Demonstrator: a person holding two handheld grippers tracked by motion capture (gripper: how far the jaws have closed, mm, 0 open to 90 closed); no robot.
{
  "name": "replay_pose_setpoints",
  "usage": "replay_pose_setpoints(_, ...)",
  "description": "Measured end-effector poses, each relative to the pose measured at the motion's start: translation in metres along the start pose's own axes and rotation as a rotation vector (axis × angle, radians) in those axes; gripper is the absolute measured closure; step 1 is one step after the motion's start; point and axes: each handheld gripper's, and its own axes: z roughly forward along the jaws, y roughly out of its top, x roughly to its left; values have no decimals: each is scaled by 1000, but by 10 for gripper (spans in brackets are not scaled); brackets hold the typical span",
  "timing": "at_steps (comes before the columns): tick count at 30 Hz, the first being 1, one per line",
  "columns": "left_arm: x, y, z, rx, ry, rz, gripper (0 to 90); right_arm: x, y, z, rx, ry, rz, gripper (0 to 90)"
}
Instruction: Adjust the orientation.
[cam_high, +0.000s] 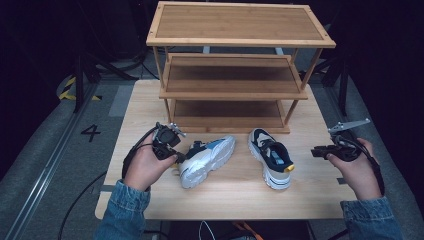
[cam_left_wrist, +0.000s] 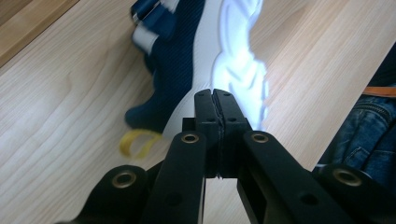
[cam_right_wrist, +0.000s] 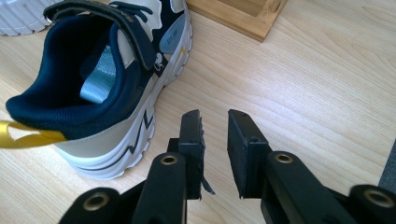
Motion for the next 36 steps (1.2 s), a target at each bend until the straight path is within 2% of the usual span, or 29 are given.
replay_pose_setpoints(4, -4, 7, 7, 5, 0, 27, 899, -2, -5, -1, 2, -4, 7, 763)
replay_pose_setpoints(9, -6, 12, 16, 11, -11, 37, 899, -2, -8, -3, 0, -6, 15, 763)
replay_pose_setpoints(12, -8, 14, 23, 43, -13, 47, 899, -2, -8, -3, -1, -6, 13, 761)
replay_pose_setpoints(13, -9, 15, 26, 57, -8, 67, 899, -2, -8, -3, -2, -8, 12, 759)
replay_pose_setpoints(14, -9, 15, 26, 57, -8, 67, 899, -2, -8, -3, 1, -9, 11, 758)
replay_pose_setpoints(15, -10, 16, 29, 80, -4, 77, 899, -2, -8, -2, 4, -8, 10, 757)
replay_pose_setpoints(20, -12, 15, 29, 78, -3, 66, 900, -1, -8, -1, 6, -5, 9, 755)
replay_pose_setpoints(23, -15, 13, 28, 72, -23, 59, 900, 0, -6, -2, -3, -6, 6, 754)
replay_pose_setpoints(26, -18, 13, 28, 66, -35, 74, 900, 1, -5, -3, -3, -4, 1, 752)
replay_pose_setpoints(29, -26, 14, 28, 68, -36, 91, 900, 2, -3, -2, -7, -4, -6, 749)
replay_pose_setpoints(30, -29, 14, 29, 68, -48, 95, 899, 2, -2, -2, -9, -4, -12, 749)
replay_pose_setpoints(34, -42, 16, 30, 86, -50, 140, 899, 4, 2, -1, -9, 2, -19, 745)
replay_pose_setpoints(36, -49, 17, 32, 99, -68, 164, 898, 4, 3, 0, -11, 3, -30, 743)
